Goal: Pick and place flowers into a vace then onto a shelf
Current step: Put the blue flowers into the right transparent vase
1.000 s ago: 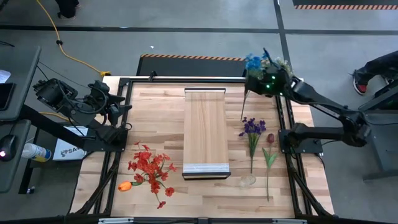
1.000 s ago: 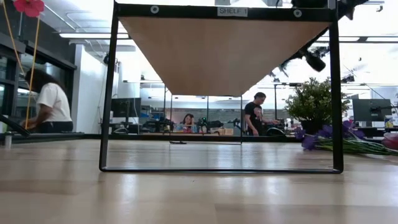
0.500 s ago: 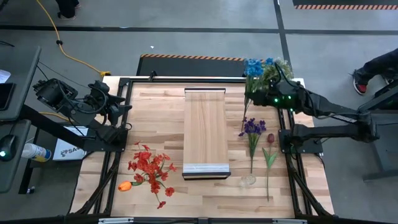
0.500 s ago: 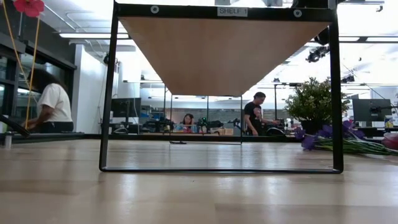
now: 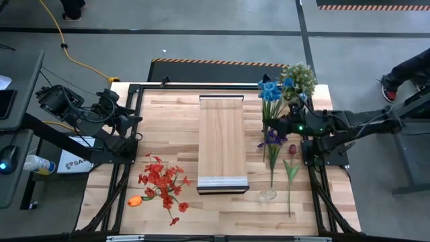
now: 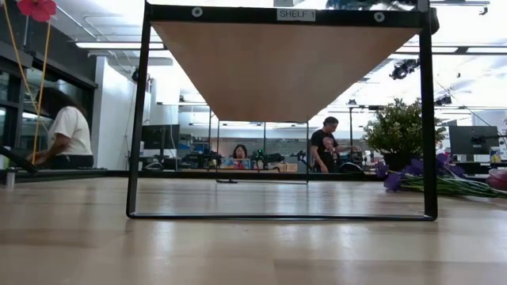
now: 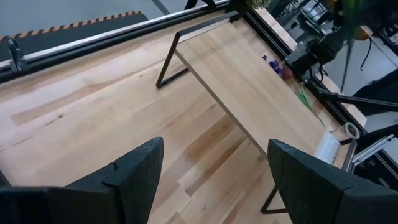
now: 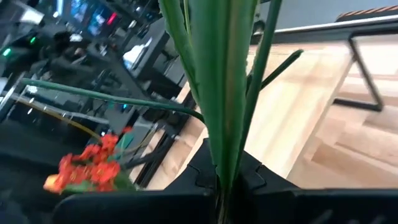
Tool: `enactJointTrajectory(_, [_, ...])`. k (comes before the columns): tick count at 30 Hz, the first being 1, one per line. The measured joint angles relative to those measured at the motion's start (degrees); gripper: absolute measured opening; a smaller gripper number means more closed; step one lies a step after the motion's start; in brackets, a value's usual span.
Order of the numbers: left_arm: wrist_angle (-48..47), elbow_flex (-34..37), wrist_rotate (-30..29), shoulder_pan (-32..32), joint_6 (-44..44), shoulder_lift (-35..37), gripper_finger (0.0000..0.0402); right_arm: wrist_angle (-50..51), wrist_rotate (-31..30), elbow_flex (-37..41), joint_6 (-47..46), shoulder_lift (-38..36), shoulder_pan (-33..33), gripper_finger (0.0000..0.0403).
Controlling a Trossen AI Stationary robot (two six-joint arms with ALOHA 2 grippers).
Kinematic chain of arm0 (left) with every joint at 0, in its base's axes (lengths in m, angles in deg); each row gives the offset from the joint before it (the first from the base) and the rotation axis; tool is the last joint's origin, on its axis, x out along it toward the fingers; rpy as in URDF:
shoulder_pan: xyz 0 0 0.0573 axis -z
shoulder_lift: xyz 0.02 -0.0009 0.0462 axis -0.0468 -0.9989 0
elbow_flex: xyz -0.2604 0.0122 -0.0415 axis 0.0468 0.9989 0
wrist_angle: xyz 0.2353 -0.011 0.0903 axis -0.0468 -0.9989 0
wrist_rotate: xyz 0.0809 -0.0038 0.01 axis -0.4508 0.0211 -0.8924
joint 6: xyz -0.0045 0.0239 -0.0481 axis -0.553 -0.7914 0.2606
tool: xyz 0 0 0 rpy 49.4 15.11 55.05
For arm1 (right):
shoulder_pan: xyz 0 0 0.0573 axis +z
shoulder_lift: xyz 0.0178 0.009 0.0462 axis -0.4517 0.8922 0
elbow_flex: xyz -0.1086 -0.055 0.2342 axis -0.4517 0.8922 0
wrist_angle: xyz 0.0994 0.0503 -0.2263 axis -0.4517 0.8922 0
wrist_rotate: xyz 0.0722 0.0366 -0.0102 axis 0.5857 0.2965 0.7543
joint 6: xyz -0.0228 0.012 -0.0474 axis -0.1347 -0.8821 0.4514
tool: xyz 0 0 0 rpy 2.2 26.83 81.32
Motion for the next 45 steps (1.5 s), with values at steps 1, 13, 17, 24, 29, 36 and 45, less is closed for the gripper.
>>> enactJointTrajectory(1, [0.0, 0.0, 0.0, 0.0, 0.09, -0.01, 0.0319, 0.0, -0.99, 0.0, 0.0, 0.0, 1.59, 0.0003])
enactJointTrajectory(13, [0.0, 0.0, 0.2, 0.0, 1.64, -0.2, 0.032, -3.17, -11.64, 0.0, 4.67, 0.02, 20.89, 0.0003])
enactJointTrajectory(17, [0.02, 0.0, 1.01, 0.0, 1.75, -0.59, 0.0321, -4.36, -16.02, 0.0, 8.18, 0.41, 27.41, 0.0003])
enactJointTrajectory(24, [0.0, 0.0, 1.34, 0.0, 2.95, -1.68, 0.0321, -7.72, -23.08, 0.0, 12.69, 2.19, 37.83, 0.0003])
enactJointTrajectory(29, [0.0, 0.0, 1.75, 0.0, 3.15, -2.08, 0.032, -11.03, -28.46, 0.0, 18.22, 4.79, 44.2, 0.0003])
enactJointTrajectory(36, [0.02, 0.0, 3.12, -0.01, 3.19, -2.31, 0.0321, -15.43, -38.33, 0.0, 25.07, 10.46, 50.39, 0.0003])
enactJointTrajectory(45, [0.0, 0.0, 4.46, -0.02, 3.3, -2.29, 0.0321, -17.82, -49.39, 0.0, 27.11, 17.7, 54.26, 0.0003])
